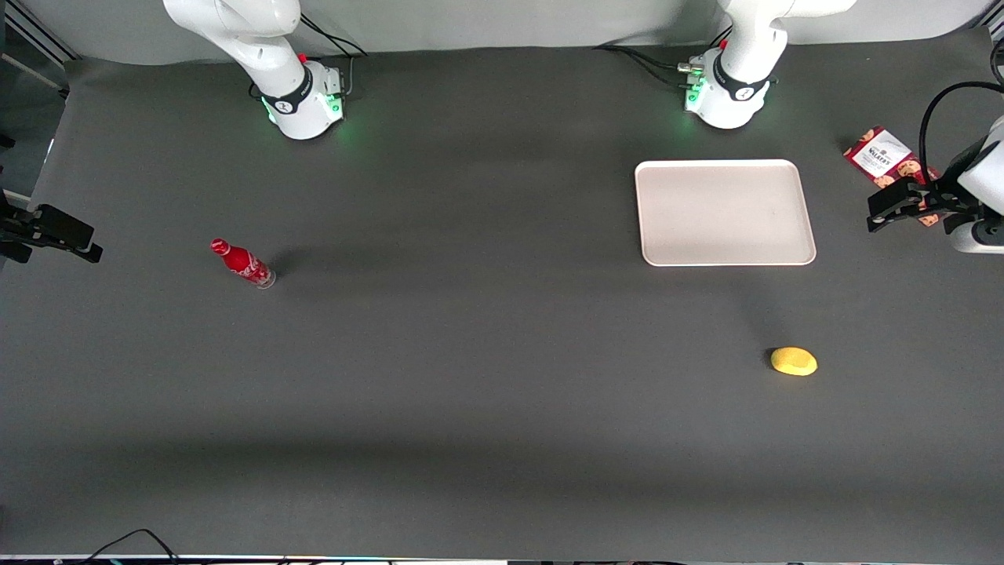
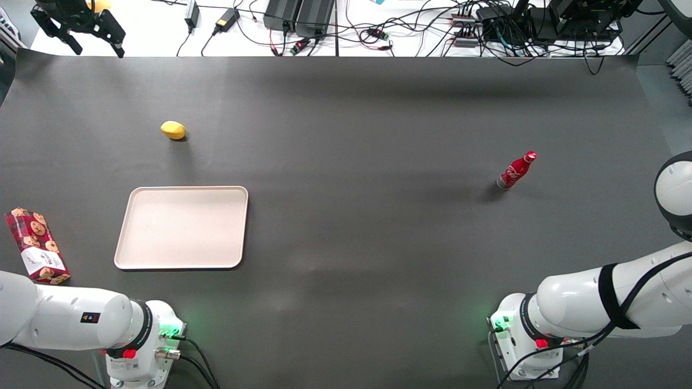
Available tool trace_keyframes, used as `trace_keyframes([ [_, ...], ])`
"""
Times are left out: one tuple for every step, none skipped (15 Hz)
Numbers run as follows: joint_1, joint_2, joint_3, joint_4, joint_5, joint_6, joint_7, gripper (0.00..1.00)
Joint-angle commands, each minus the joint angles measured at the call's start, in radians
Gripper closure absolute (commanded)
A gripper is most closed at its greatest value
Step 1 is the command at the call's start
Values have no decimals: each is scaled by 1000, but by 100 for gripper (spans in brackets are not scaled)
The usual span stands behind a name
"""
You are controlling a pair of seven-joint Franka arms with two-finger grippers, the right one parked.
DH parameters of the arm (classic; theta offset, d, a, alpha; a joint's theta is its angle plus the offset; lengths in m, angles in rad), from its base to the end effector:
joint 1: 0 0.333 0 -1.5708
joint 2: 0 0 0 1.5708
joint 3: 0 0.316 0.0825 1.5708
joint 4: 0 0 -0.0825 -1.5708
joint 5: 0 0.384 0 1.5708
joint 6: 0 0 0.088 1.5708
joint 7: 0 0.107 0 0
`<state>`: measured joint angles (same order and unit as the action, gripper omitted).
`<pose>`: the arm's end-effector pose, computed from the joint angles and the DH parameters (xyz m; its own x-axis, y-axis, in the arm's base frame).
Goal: Place red cookie box on tray
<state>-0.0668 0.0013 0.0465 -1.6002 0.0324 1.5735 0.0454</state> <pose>0.5542 -0.0078 0.6102 0.9974 -0.0657 -0.0294 -0.0666 -0.9973 -0.0311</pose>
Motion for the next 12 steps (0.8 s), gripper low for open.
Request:
trace_keyframes([
  [-5,13,0,29,3,-20,-16,0],
  [-7,13,-2,31,4,-20,-18,0],
  [-7,13,-2,31,4,-20,-18,0],
  [-7,16,-2,31,3,-18,-16,0],
  [-5,20,1,31,1,-18,-10,0],
  [-5,25,1,32,0,-18,-7,0],
  [-5,25,1,32,0,-16,-9,0],
  [-5,25,1,32,0,-18,-9,0],
  [-5,23,1,32,0,-18,-9,0],
  [-5,23,1,32,0,-18,-10,0],
  [-5,25,1,32,0,-18,-10,0],
  [-5,23,1,32,0,-18,-13,0],
])
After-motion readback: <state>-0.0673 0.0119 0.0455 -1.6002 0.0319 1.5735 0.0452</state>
